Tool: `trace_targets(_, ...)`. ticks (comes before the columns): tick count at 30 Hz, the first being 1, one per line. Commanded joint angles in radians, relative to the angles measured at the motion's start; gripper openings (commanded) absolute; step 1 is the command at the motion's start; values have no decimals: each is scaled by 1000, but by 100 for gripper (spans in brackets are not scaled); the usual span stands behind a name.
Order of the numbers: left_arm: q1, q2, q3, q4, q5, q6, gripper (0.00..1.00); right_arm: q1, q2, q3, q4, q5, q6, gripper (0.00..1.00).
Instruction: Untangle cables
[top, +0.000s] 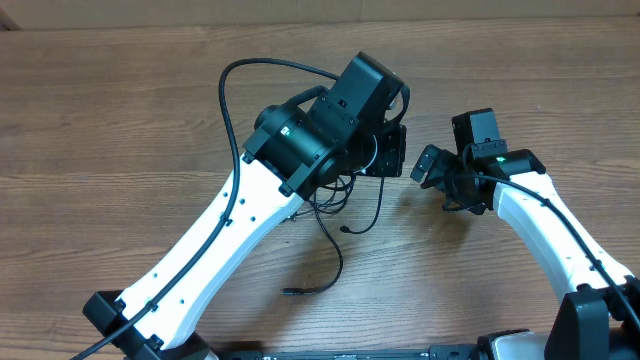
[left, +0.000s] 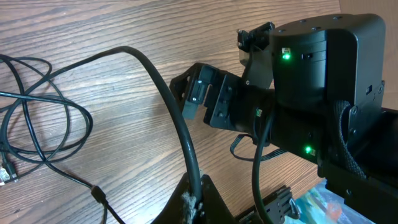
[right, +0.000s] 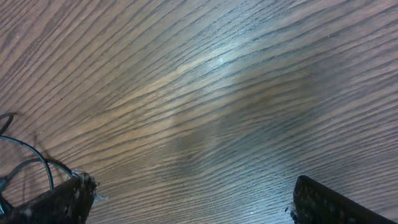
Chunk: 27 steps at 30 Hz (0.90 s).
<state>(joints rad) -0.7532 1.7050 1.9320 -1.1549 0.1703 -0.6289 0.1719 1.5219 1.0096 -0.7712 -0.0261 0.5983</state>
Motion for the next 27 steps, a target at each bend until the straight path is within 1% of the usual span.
trace_targets(1,-8,2,7,5,-14,-7,4,-1,6,4,3,6,4,100)
trace_targets(27,-20,40,5,3,-20,-7,4,-1,6,4,2,6,4,100)
